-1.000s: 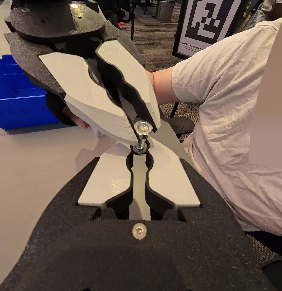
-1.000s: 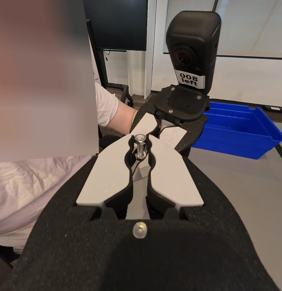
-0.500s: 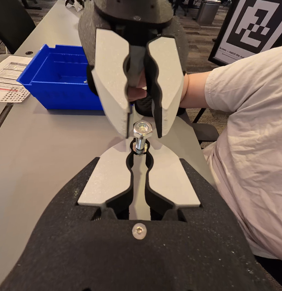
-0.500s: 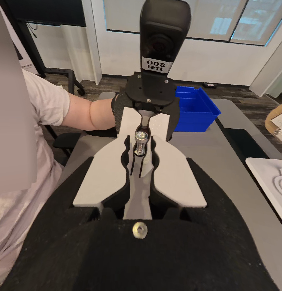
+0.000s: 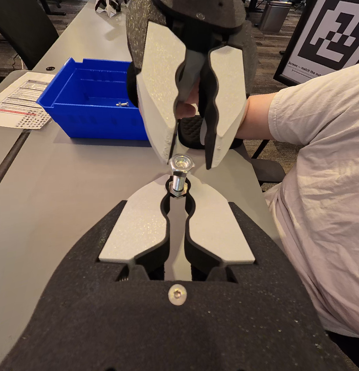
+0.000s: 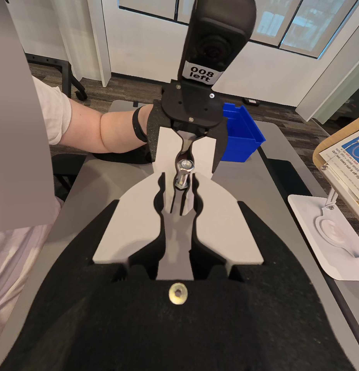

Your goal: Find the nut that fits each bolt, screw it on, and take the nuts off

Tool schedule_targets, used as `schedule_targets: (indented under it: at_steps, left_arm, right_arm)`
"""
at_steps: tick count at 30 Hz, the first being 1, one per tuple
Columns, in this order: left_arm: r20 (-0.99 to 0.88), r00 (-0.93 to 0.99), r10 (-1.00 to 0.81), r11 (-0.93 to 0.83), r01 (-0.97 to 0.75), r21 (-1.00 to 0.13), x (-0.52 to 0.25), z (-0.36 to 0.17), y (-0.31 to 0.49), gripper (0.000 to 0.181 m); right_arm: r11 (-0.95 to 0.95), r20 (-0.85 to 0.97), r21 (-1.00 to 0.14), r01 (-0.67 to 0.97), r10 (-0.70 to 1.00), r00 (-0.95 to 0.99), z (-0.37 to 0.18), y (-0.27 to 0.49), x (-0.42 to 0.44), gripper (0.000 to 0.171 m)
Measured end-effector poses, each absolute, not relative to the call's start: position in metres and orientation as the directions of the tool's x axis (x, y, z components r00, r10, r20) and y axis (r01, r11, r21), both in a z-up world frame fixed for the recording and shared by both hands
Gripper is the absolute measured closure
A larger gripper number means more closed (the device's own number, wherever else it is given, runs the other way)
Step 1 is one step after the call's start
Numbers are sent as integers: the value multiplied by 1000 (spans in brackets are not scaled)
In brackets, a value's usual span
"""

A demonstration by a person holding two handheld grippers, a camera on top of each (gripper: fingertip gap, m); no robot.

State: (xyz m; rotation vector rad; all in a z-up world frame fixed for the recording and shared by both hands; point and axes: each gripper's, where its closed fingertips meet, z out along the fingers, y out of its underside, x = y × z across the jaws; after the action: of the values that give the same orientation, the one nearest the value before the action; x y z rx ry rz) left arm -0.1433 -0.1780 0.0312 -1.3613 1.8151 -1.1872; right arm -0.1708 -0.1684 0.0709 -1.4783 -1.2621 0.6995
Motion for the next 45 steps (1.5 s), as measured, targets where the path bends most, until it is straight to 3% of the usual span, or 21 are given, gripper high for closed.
schedule_targets:
  at_steps: [5, 10, 22, 24, 26, 31, 38, 45]
  left_arm:
    - [54, -316, -947, 96, -440, -893, -143, 30, -178, 172]
    - [72, -305, -950, 74, -441, -894, -143, 30, -173, 172]
    - [62, -309, -949, 83, -437, -896, -142, 31, -174, 172]
    - [63, -294, -954, 74, -431, -899, -143, 33, -170, 172]
    - [74, -297, -952, 65, -429, -901, -143, 33, -170, 172]
    - [58, -318, -946, 93, -440, -893, -141, 29, -177, 172]
    - [66, -278, -958, 63, -430, -901, -143, 32, -164, 172]
    - [43, -288, -957, 94, -445, -891, -140, 27, -169, 172]
  right_arm:
    - [97, 200, -934, 343, 939, 279, 72, -169, -174, 142]
    - [65, 183, -920, 386, 943, 277, 68, -171, -169, 152]
    - [104, 218, -919, 381, 937, 272, 70, -171, -172, 141]
    - [90, 211, -902, 421, 945, 249, 66, -176, -169, 152]
    - [78, 208, -905, 417, 938, 276, 68, -173, -167, 152]
    - [71, 187, -936, 345, 930, 316, 73, -164, -171, 134]
    - [36, 146, -926, 376, 953, 267, 70, -175, -168, 144]
    - [10, 106, -949, 315, 951, 291, 71, -168, -175, 130]
